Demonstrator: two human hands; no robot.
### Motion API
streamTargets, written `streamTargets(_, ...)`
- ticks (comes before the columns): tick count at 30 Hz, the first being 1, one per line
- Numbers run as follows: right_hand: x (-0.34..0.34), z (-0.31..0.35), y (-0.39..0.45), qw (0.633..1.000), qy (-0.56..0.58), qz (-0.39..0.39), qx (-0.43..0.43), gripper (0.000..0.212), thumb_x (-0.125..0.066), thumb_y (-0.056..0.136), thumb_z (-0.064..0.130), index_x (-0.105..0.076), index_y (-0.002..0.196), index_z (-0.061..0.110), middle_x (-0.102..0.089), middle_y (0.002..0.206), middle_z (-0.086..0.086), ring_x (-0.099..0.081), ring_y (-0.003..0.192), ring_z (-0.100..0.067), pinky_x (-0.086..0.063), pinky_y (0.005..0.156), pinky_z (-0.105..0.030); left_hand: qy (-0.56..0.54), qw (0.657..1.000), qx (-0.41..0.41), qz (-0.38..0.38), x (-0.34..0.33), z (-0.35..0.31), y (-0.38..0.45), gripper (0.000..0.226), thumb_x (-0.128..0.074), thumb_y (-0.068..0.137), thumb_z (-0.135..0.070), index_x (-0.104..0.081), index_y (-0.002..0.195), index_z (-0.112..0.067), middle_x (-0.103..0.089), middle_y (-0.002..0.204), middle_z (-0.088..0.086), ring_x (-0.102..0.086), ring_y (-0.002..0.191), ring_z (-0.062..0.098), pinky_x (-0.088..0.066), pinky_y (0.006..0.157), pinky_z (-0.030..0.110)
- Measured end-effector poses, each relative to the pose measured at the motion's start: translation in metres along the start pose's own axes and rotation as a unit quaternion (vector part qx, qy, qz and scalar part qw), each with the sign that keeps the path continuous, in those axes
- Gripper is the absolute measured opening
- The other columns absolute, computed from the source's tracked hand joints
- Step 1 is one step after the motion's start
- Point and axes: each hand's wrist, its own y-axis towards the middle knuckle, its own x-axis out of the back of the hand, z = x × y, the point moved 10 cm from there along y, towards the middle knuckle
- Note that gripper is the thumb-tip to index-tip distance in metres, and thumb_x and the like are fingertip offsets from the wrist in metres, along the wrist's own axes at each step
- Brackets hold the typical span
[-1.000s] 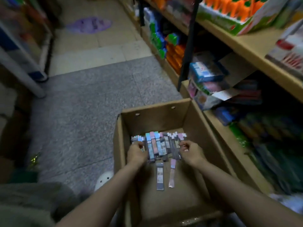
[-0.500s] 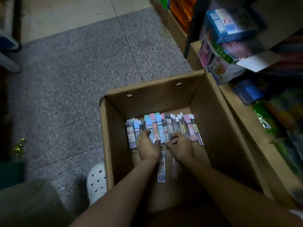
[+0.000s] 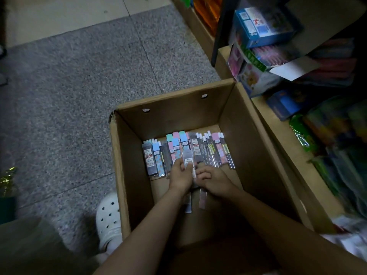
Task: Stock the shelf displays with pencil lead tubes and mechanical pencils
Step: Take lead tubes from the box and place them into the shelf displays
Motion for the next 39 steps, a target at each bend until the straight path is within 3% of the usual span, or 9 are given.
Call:
streamTargets(2,0.0,0.0,-0.006,1.0,-0.02,0.015,-0.009,0.021,-0.076,0.076,-0.006,-0.067,0.089,0.007,-0.067,0.063,0.01,-0.063,0.062,-0.001,-0.051,0.065,-0.016,-0.049,0.998,0.024,-0.023,0.008,0.007,-0.005,0.015,-0.045,0.101,-0.009,-0.057,0.096,-0.016,-0.067,0.084,0.007,-0.062,0.072,0.019,-0.055,0.068,0.032)
streamTargets(4,0.024,-0.001,-0.008,0.987,-0.149,-0.051,-0.018,0.031,-0.085,0.07,0.009,-0.067,0.094,0.017,-0.067,0.075,0.008,-0.063,0.073,-0.008,-0.048,0.066,-0.018,-0.07,0.995,0.054,-0.049,0.018,0.018,-0.01,0.014,-0.042,0.101,-0.01,-0.055,0.101,-0.015,-0.066,0.079,0.005,-0.06,0.065,0.016,-0.052,0.057,0.027)
streamTargets(6,0.041,0.001,-0.011,0.951,-0.296,-0.089,-0.016,0.053,-0.089,0.065,0.022,-0.063,0.11,0.022,-0.061,0.091,0.01,-0.055,0.082,-0.008,-0.042,0.066,-0.019,-0.041,0.994,0.087,-0.048,0.022,0.035,-0.014,0.013,-0.044,0.101,-0.013,-0.054,0.109,-0.014,-0.067,0.091,0.01,-0.062,0.078,0.024,-0.054,0.07,0.034)
streamTargets(9,0.029,-0.007,-0.011,0.914,-0.403,-0.042,-0.019,0.087,-0.09,0.059,0.036,-0.045,0.133,0.027,-0.049,0.129,0.001,-0.048,0.112,-0.018,-0.045,0.088,-0.03,0.038,0.993,0.104,-0.05,0.024,0.052,-0.018,0.021,-0.053,0.097,-0.016,-0.055,0.118,-0.013,-0.066,0.113,0.015,-0.062,0.103,0.033,-0.052,0.093,0.048)
streamTargets(15,0.014,-0.027,-0.001,0.87,-0.49,-0.052,-0.04,0.114,-0.09,0.054,0.043,-0.025,0.145,0.026,-0.031,0.145,-0.009,-0.033,0.134,-0.029,-0.038,0.103,-0.039,0.236,0.964,0.087,-0.087,0.037,0.055,-0.021,0.047,-0.077,0.08,-0.032,-0.051,0.116,-0.016,-0.063,0.114,0.007,-0.06,0.107,0.031,-0.047,0.084,0.029)
streamTargets(22,0.016,-0.028,-0.001,0.918,-0.391,-0.053,-0.042,0.102,-0.092,0.05,0.023,-0.033,0.134,0.024,-0.043,0.134,-0.007,-0.043,0.125,-0.029,-0.047,0.096,-0.043,0.334,0.935,0.071,-0.098,0.036,0.063,-0.019,0.052,-0.078,0.079,-0.034,-0.057,0.121,-0.011,-0.058,0.123,0.011,-0.059,0.11,0.03,-0.05,0.092,0.038)
streamTargets(26,0.019,-0.022,-0.01,0.956,-0.285,-0.065,-0.019,0.067,-0.075,0.075,0.008,-0.032,0.125,0.023,-0.061,0.112,-0.01,-0.062,0.103,-0.033,-0.053,0.085,-0.045,0.35,0.929,0.061,-0.099,0.026,0.064,-0.018,0.047,-0.073,0.084,-0.034,-0.058,0.12,-0.009,-0.051,0.125,0.013,-0.057,0.109,0.032,-0.046,0.089,0.035)
streamTargets(32,0.036,0.009,-0.029,0.965,-0.231,-0.121,0.007,0.065,-0.07,0.083,0.001,-0.035,0.13,0.027,-0.066,0.101,-0.006,-0.065,0.096,-0.024,-0.05,0.076,-0.03,0.292,0.953,0.021,-0.078,0.023,0.05,-0.025,0.031,-0.065,0.09,-0.03,-0.061,0.116,-0.014,-0.068,0.112,0.012,-0.061,0.105,0.031,-0.045,0.084,0.03)
streamTargets(39,0.073,0.1,-0.081,0.954,-0.207,-0.185,0.11,0.062,-0.067,0.082,0.001,-0.04,0.132,0.025,-0.055,0.072,0.015,-0.057,0.065,-0.001,-0.043,0.065,-0.016,0.178,0.972,-0.092,0.124,-0.024,-0.058,-0.05,0.027,-0.057,0.096,-0.025,-0.057,0.12,-0.012,-0.066,0.12,0.01,-0.063,0.107,0.026,-0.049,0.098,0.045)
